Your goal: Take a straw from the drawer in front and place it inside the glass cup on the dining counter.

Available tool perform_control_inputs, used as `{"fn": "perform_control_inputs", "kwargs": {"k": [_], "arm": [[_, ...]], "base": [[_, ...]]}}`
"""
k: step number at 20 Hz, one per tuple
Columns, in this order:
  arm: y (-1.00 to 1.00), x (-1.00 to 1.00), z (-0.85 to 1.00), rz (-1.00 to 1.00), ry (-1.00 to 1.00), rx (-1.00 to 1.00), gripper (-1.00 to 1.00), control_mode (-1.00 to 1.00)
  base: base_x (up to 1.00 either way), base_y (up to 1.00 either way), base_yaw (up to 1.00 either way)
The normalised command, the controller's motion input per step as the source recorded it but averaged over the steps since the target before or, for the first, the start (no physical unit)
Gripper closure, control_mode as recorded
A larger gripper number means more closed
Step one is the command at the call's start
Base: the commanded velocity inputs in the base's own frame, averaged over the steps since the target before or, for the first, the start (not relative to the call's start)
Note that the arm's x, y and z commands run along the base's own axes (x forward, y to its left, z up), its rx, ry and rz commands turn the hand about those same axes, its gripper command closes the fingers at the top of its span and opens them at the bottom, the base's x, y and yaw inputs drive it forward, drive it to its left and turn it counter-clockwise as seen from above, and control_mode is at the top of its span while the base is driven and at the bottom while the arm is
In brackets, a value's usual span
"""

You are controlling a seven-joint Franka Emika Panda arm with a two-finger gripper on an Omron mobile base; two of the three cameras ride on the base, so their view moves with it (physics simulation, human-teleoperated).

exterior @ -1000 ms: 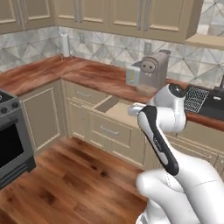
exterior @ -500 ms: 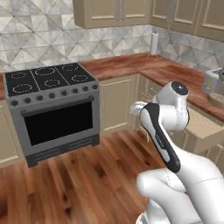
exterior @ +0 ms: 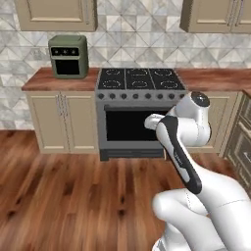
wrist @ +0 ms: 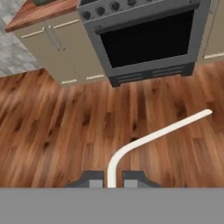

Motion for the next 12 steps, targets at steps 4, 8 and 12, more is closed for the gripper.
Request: {"fn": "perform_control_inputs", "kwargs": {"k": [4,8,12], "arm": [[0.0,0.0,0.0,0.0,0.0,0.0,1.0,1.0],[0.0,0.0,0.0,0.0,0.0,0.0,1.0,1.0],[0.0,0.0,0.0,0.0,0.0,0.0,1.0,1.0]], "base": [[0.0,0.0,0.7],[0.0,0.0,0.69],[0.0,0.0,0.68]]}}
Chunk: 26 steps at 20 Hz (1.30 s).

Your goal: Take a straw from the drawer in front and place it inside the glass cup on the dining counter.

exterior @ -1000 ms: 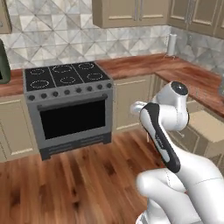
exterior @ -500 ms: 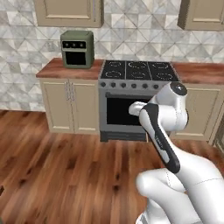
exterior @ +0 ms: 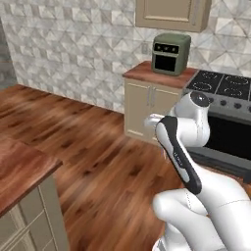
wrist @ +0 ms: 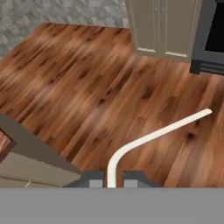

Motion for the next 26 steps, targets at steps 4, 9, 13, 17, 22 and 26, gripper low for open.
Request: {"fn": "perform_control_inputs", "kwargs": {"k": [4,9,13,17,22,26], "arm": [[0.0,0.0,0.0,0.0,0.0,0.0,1.0,1.0],[0.0,0.0,0.0,0.0,0.0,0.0,1.0,1.0],[0.0,0.0,0.0,0.0,0.0,0.0,1.0,1.0],[0.0,0.0,0.0,0.0,0.0,0.0,1.0,1.0],[0.0,0.0,0.0,0.0,0.0,0.0,1.0,1.0],[0.0,0.0,0.0,0.0,0.0,0.0,1.0,1.0]], "base": [[0.0,0.0,0.67],[0.0,0.0,0.64],[0.0,0.0,0.62],[0.0,0.0,0.6],[0.01,0.0,0.5],[0.17,-0.04,0.27]]}}
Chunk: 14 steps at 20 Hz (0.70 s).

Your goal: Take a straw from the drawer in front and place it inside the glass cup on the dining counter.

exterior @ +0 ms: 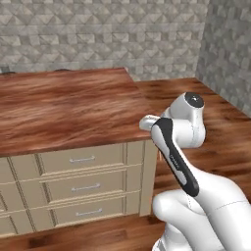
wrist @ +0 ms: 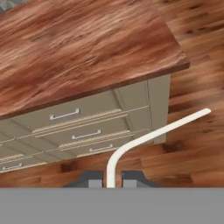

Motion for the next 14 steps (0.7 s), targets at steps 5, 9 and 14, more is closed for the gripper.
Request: {"fn": "perform_control_inputs", "kwargs": {"k": [5,9,14], "arm": [[0.0,0.0,0.0,0.0,0.0,0.0,1.0,1.0],[0.0,0.0,0.0,0.0,0.0,0.0,1.0,1.0],[0.0,0.0,0.0,0.0,0.0,0.0,1.0,1.0]], "base": [[0.39,-0.5,0.22],[0.5,-0.75,0.2],[0.46,-0.87,0.19]]}}
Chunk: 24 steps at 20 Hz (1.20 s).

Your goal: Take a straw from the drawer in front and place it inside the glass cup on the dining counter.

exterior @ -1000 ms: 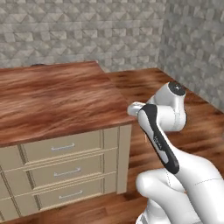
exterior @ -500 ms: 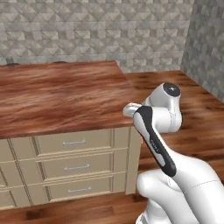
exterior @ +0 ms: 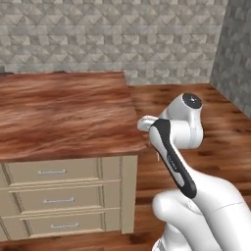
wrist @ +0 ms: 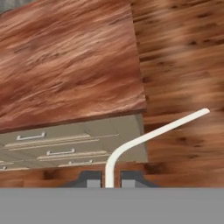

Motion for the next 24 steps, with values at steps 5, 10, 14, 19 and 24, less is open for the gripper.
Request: {"fn": "perform_control_inputs", "kwargs": {"k": [5,10,14,19,24], "arm": [[0.0,0.0,0.0,0.0,0.0,0.0,1.0,1.0],[0.0,0.0,0.0,0.0,0.0,0.0,1.0,1.0],[0.0,0.0,0.0,0.0,0.0,0.0,1.0,1.0],[0.0,0.0,0.0,0.0,0.0,0.0,1.0,1.0],[0.0,0.0,0.0,0.0,0.0,0.0,1.0,1.0]], "base": [[0.48,-0.84,0.17],[0.62,-0.73,0.13],[0.78,-0.67,0.09],[0.92,-0.64,0.07],[1.0,-0.62,0.07]]}}
